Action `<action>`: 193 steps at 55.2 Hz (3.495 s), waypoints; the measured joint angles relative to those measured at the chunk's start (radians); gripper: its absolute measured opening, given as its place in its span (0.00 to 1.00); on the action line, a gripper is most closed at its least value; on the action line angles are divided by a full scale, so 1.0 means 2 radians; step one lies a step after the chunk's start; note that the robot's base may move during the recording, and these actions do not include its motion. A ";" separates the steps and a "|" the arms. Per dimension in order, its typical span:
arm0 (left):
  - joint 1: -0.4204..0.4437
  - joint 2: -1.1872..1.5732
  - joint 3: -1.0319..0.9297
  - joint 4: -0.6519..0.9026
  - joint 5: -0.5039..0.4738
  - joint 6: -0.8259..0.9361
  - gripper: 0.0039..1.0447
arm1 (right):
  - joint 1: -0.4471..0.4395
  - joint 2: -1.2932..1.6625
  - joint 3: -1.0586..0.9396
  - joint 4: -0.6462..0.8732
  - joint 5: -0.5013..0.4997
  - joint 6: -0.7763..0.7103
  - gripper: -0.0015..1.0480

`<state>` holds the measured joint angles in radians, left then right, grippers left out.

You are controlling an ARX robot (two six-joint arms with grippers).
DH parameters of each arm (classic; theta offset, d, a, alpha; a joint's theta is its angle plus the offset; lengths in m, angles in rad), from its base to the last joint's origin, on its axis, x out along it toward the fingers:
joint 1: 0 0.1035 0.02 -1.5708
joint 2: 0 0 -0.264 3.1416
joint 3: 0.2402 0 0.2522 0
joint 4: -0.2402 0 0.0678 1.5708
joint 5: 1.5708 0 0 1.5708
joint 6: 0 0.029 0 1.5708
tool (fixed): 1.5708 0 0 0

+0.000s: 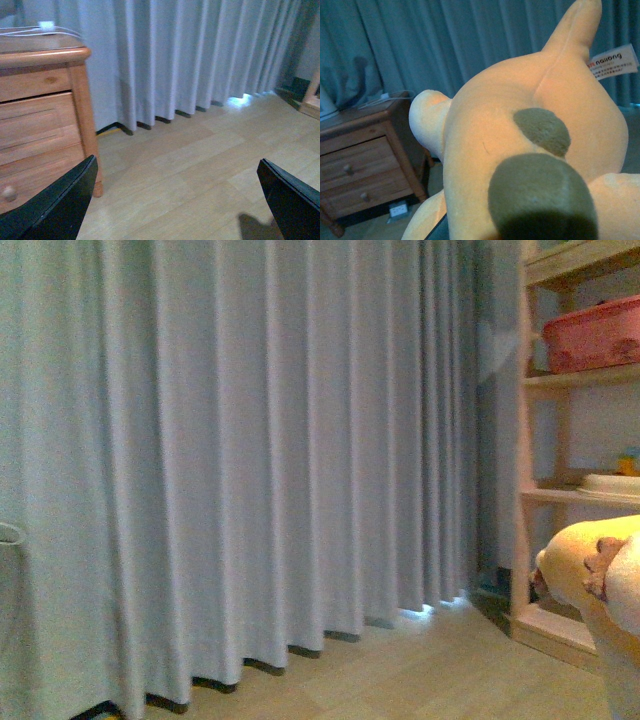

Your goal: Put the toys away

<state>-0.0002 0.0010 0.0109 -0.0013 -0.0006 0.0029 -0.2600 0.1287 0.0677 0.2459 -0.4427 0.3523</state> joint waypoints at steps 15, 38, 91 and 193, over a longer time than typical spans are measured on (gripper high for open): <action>0.000 0.000 0.000 0.000 0.000 0.000 0.95 | 0.000 0.000 -0.001 0.000 0.001 0.000 0.17; 0.000 0.000 0.000 0.000 0.000 0.000 0.95 | 0.000 0.000 -0.003 0.000 0.000 0.000 0.17; -0.001 0.000 0.000 0.000 0.000 0.000 0.95 | 0.000 0.000 -0.003 0.000 -0.001 0.000 0.17; 0.000 0.000 0.000 0.000 0.000 0.000 0.95 | 0.000 0.000 -0.003 0.000 -0.003 0.000 0.17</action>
<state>-0.0002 0.0013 0.0109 -0.0013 -0.0013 0.0025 -0.2592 0.1291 0.0608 0.2451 -0.4480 0.3523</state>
